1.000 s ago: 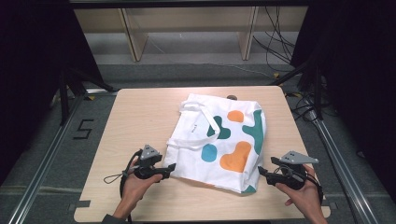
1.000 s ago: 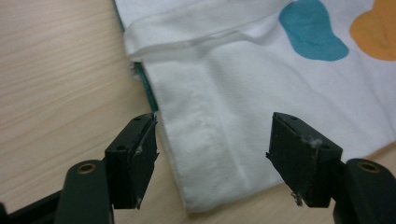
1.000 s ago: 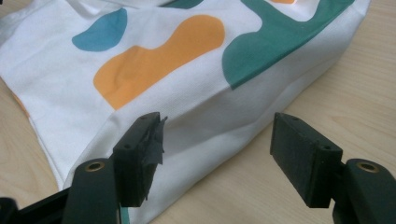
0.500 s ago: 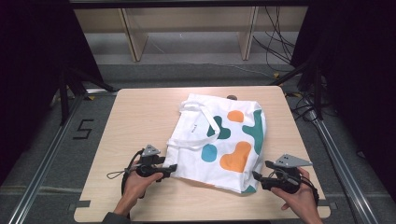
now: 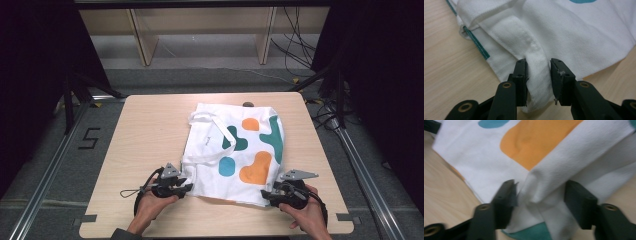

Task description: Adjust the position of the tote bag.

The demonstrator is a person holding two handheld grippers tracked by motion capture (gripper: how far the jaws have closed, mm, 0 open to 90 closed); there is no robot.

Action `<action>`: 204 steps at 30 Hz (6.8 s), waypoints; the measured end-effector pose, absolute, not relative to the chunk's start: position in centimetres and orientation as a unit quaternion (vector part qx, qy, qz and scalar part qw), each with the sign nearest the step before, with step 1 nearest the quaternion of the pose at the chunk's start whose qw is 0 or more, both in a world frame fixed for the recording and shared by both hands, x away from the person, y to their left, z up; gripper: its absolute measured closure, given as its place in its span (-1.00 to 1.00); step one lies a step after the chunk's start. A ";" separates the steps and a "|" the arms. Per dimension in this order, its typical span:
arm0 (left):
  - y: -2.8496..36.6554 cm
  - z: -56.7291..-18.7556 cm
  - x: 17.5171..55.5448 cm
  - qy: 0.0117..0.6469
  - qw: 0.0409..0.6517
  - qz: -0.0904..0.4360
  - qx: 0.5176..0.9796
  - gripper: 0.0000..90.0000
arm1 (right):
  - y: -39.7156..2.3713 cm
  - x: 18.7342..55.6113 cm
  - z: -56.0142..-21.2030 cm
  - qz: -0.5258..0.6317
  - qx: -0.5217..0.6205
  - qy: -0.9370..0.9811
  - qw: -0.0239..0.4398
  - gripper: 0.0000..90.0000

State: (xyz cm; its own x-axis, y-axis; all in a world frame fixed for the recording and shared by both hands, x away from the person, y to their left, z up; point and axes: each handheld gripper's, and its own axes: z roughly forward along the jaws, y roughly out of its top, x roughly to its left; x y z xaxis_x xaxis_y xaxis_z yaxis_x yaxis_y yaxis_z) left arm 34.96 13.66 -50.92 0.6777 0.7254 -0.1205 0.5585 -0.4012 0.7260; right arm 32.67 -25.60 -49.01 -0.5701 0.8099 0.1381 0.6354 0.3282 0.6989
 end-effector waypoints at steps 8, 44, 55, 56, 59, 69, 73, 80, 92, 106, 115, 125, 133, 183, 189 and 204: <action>10.3 -51.0 32.2 0.359 0.407 0.091 0.835 0.53 | -27.2 34.2 -48.7 0.336 0.414 0.830 0.164 0.75; 5.9 -48.3 30.7 0.285 0.427 0.132 0.848 -0.36 | -28.5 37.4 -44.2 0.403 0.420 0.790 0.194 -0.17; 12.7 -48.6 33.4 0.364 0.383 0.194 0.826 -0.41 | -20.8 34.0 -45.4 0.397 0.330 0.843 0.148 -0.27; 13.2 -48.8 33.5 0.379 0.385 0.198 0.818 -0.41 | -20.2 33.7 -45.6 0.387 0.320 0.851 0.152 -0.28; 15.2 -48.9 34.0 0.398 0.367 0.202 0.816 -0.42 | -18.5 32.7 -46.4 0.368 0.299 0.867 0.154 -0.29; 17.1 -49.3 34.5 0.424 0.359 0.202 0.807 -0.42 | -16.2 31.1 -48.6 0.314 0.282 0.891 0.166 -0.37; 17.0 -49.4 34.5 0.422 0.355 0.201 0.810 -0.42 | -15.9 30.3 -49.1 0.285 0.279 0.899 0.180 -0.36; 18.0 -49.3 34.8 0.441 0.364 0.207 0.794 -0.42 | -16.7 29.6 -49.7 0.284 0.254 0.909 0.168 0.33; 19.1 -49.3 34.9 0.453 0.337 0.237 0.791 -0.42 | -24.3 29.8 -47.7 0.285 0.269 0.896 0.207 0.64; 16.3 -50.7 36.5 0.422 0.310 0.227 0.821 -0.35 | -29.7 31.0 -46.5 0.317 0.331 0.853 0.251 0.68; 14.4 -51.2 37.8 0.419 0.297 0.240 0.824 -0.32 | -30.0 31.2 -46.3 0.323 0.336 0.846 0.259 0.68; 12.5 -50.8 38.7 0.363 0.316 0.300 0.823 0.13 | -29.5 31.1 -47.5 0.300 0.355 0.852 0.240 0.26; 13.5 -48.8 38.5 0.356 0.362 0.301 0.807 0.74 | -28.5 29.7 -47.9 0.272 0.361 0.861 0.232 -0.09; 14.5 -48.4 31.4 0.304 0.345 0.244 0.854 0.73 | -31.2 32.2 -48.4 0.308 0.396 0.810 0.304 0.73; 15.6 -48.4 30.0 0.314 0.345 0.247 0.849 0.73 | -30.2 31.5 -47.9 0.315 0.378 0.816 0.304 0.73; 16.3 -47.6 30.0 0.330 0.369 0.252 0.832 0.77 | -30.5 30.2 -47.1 0.371 0.376 0.801 0.281 0.74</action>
